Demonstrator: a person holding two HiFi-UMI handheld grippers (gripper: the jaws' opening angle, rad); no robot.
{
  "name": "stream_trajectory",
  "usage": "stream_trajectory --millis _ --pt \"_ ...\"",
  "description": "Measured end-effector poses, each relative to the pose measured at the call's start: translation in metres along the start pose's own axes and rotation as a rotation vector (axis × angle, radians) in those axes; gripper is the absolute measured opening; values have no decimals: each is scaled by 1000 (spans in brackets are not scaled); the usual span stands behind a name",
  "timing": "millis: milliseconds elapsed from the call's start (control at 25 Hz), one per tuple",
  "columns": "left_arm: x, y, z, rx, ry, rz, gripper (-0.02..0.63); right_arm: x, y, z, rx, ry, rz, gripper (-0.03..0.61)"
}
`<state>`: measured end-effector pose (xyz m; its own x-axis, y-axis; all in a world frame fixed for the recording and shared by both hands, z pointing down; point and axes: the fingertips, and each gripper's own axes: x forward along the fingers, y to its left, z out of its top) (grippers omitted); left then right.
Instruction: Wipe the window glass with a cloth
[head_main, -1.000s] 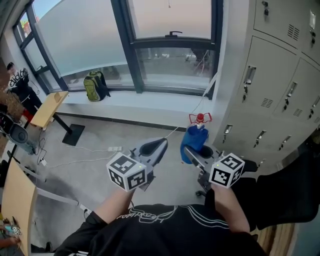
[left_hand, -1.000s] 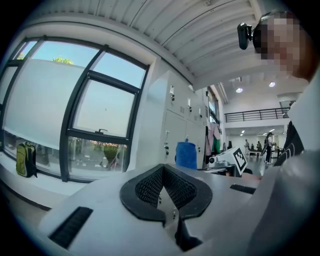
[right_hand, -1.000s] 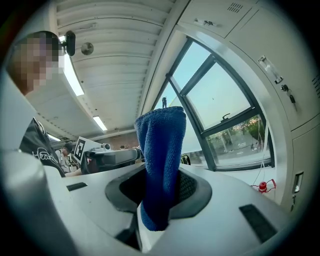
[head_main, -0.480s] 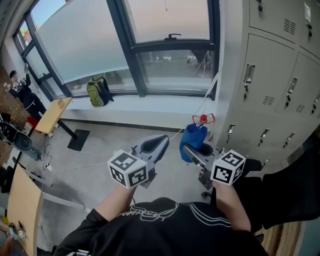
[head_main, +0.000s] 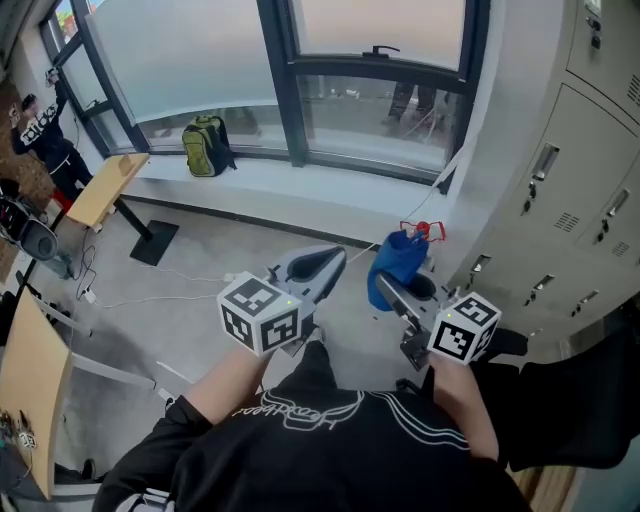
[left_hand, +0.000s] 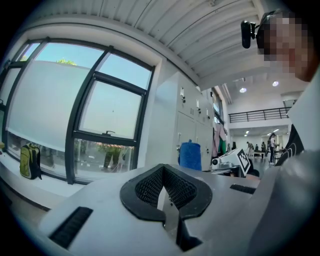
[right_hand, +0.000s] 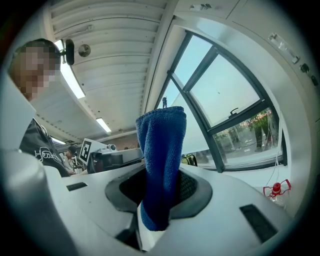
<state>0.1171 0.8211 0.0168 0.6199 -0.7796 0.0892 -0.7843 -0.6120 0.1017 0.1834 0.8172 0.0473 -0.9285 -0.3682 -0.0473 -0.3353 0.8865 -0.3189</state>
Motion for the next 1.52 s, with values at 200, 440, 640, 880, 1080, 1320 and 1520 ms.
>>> stream_trajectory --millis 200,440,640,880,1080,1320,1520 --pt "6 73 -6 -25 -14 26 3 65 -33 -7 -1 28 4 94" --pt "31 229 -23 -75 -1 57 3 201 -109 -17 27 41 -1 94" --pt "99 400 -31 -112 34 40 3 333 -228 -10 85 41 -81 94" --pt "175 571 -11 -154 32 2 3 462 -351 19 74 69 -185 94" --pt "225 657 -3 -165 24 14 3 522 -420 37 16 101 -239 94" --pt "291 716 -31 -202 64 51 3 566 -508 25 47 115 -239 94" --pt "340 777 -28 -211 61 117 3 643 -587 41 21 127 -180 94"
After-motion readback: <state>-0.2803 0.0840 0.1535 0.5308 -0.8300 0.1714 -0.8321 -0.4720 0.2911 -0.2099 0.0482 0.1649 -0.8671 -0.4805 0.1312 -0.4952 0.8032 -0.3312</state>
